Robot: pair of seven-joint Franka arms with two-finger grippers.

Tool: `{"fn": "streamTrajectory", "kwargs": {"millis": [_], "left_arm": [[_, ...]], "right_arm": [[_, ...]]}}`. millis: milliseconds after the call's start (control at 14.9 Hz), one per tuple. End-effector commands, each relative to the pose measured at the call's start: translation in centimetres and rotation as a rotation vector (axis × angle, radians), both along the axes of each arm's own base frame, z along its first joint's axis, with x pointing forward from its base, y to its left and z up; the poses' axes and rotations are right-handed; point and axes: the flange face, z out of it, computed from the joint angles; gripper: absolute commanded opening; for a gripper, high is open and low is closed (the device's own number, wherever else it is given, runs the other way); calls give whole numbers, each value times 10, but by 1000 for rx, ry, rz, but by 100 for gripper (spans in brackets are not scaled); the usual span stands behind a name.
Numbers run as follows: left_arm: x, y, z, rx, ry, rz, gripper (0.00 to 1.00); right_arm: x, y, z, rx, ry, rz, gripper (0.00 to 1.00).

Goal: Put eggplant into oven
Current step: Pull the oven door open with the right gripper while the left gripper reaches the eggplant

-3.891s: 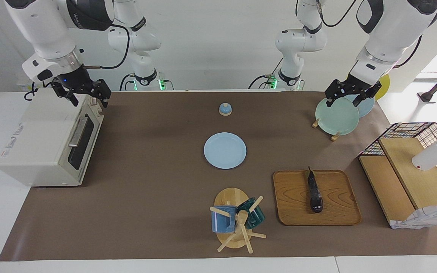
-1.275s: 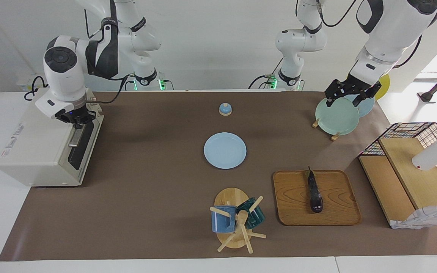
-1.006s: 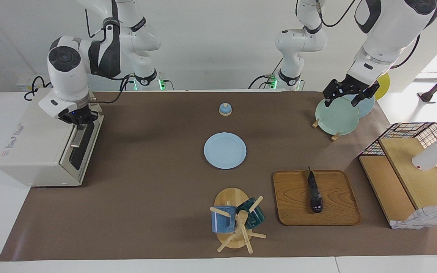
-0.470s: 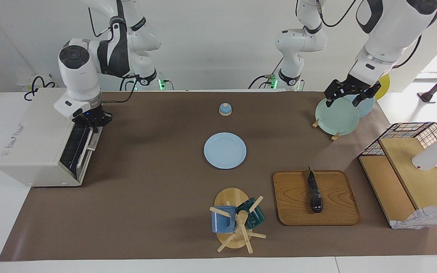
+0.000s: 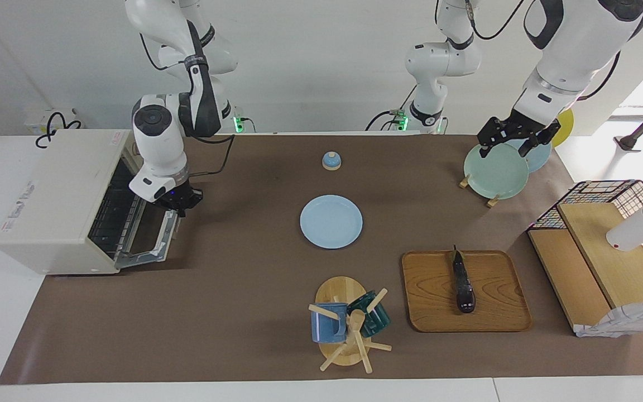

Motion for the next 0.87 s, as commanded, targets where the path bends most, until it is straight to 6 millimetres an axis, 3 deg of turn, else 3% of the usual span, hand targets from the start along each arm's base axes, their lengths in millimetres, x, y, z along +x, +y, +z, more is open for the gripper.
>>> {"fn": "streamTrajectory", "kwargs": {"millis": [0, 67, 268, 403, 604, 805], "left_arm": [[-6, 3, 4, 14, 5, 11, 100], [-6, 3, 4, 14, 5, 7, 100], [-2, 2, 3, 14, -28, -4, 100], [9, 0, -8, 11, -50, -8, 100], [43, -7, -53, 3, -55, -16, 100], [85, -15, -122, -4, -63, -27, 100]], "right_arm": [[-1, -9, -14, -3, -12, -35, 0], [-2, 0, -15, 14, -12, -50, 0], [-2, -6, -17, 17, -3, -74, 0], [-5, 1, -20, 17, -2, -75, 0], [-9, 4, -30, 22, 2, -106, 0], [-17, 3, -48, 33, -18, -105, 0]]}}
